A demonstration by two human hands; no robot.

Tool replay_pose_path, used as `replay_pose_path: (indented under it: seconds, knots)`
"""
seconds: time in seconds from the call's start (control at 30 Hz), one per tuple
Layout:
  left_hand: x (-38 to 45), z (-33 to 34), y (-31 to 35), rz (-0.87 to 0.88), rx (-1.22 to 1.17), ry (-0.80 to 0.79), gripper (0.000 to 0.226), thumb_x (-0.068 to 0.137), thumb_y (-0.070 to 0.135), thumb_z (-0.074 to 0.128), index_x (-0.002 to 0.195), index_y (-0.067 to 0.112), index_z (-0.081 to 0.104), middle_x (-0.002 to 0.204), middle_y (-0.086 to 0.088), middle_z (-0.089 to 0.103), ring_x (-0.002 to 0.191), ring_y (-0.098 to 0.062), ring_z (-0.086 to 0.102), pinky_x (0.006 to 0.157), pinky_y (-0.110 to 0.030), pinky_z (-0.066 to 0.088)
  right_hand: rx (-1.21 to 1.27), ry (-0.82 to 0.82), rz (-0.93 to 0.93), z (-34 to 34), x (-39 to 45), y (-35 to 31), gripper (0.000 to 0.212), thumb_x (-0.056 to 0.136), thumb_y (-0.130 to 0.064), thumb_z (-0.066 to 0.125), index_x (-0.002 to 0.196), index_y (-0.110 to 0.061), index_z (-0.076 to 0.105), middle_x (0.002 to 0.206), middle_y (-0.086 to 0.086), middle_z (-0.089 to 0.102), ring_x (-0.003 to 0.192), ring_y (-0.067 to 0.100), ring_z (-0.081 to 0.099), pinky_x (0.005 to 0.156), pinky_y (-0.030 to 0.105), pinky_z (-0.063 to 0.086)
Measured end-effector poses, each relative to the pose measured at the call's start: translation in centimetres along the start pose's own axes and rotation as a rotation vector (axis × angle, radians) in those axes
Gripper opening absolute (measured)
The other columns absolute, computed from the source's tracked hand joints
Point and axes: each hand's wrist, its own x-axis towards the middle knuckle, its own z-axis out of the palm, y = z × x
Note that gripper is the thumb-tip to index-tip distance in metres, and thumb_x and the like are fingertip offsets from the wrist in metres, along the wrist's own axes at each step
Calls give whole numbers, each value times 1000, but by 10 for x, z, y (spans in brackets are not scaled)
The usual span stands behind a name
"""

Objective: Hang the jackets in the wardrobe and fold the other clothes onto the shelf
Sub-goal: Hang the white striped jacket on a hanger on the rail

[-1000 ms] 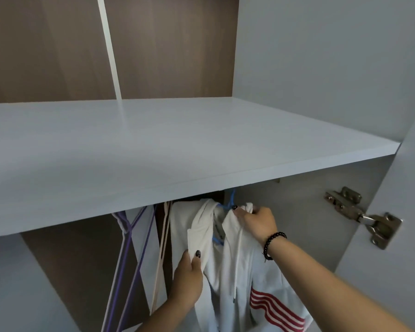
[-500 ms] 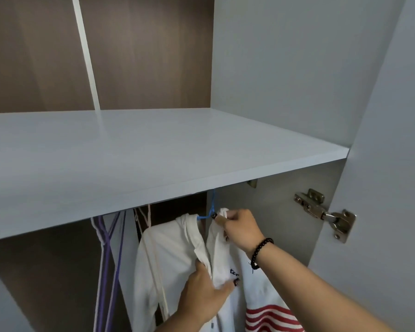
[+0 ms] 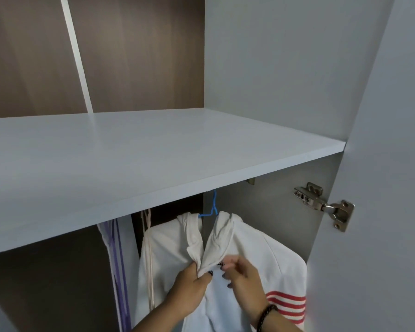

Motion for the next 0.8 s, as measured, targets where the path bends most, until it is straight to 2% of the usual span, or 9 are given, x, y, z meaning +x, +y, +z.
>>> replay_pose_path:
  seconds: [0.07, 0.13, 0.23, 0.33, 0.4, 0.47, 0.57, 0.67, 0.8]
  knots:
    - [-1, -2, -1, -11, -54, 22, 14, 89, 23, 60, 100, 31, 65, 98, 15, 72, 94, -1, 65, 88, -23, 50, -38, -93, 69, 9, -12, 24, 33, 75, 6, 59, 97, -17, 63, 98, 4, 62, 82, 14, 57, 75, 28, 51]
    - [-4, -3, 0, -14, -122, 18, 12, 90, 20, 62, 100, 22, 67, 97, 9, 74, 96, -8, 67, 92, -30, 51, -150, -291, 96, 20, -23, 40, 51, 71, -4, 69, 113, -25, 51, 118, 0, 52, 98, 7, 53, 82, 21, 49]
    - [-13, -8, 3, -28, -228, -4, 13, 90, 16, 63, 102, 15, 69, 100, -2, 75, 100, -17, 67, 97, -37, 49, -243, -393, 110, 38, -35, 49, 67, 71, -26, 77, 120, -36, 32, 113, -24, 44, 96, -17, 44, 72, 0, 38]
    - [-23, -12, 4, -54, -339, -27, 16, 91, 20, 64, 105, 17, 71, 104, -1, 74, 103, -16, 67, 97, -34, 49, -402, -320, 97, 46, -41, 60, 59, 69, -48, 73, 117, -32, 43, 98, -23, 51, 81, -10, 48, 63, 5, 37]
    - [-29, -13, 3, -69, -379, -36, 17, 90, 24, 65, 106, 21, 71, 103, 6, 75, 100, -8, 68, 94, -28, 50, -507, -320, 107, 49, -46, 70, 44, 77, -52, 64, 112, -29, 51, 100, -19, 58, 86, 0, 54, 64, 8, 37]
    - [-34, -12, 1, -70, -411, -23, 17, 91, 24, 64, 107, 22, 70, 103, 9, 74, 100, -5, 67, 91, -23, 49, -535, -310, 72, 53, -52, 81, 27, 85, -47, 57, 105, -28, 58, 99, -14, 65, 91, 6, 59, 67, 10, 38]
    - [-42, -9, -1, -101, -486, 21, 19, 91, 19, 64, 109, 17, 70, 104, 4, 75, 103, -11, 67, 93, -27, 49, -498, -310, 10, 56, -64, 84, 6, 89, -37, 54, 85, -33, 55, 81, -16, 64, 74, -3, 56, 62, 7, 40]
    - [-56, -7, -5, -141, -536, 43, 20, 92, 18, 63, 111, 13, 67, 106, -5, 74, 104, -22, 67, 94, -35, 51, -432, -345, -36, 51, -76, 83, 14, 91, -27, 56, 79, -35, 54, 76, -17, 63, 71, -1, 56, 62, 8, 40]
    - [-86, 0, -23, -233, -637, 109, 23, 94, 26, 61, 109, 11, 67, 106, -11, 73, 100, -24, 68, 95, -38, 51, -280, -349, -42, 33, -91, 76, 12, 91, -21, 60, 92, -31, 66, 92, -13, 72, 88, -1, 64, 75, 13, 48]
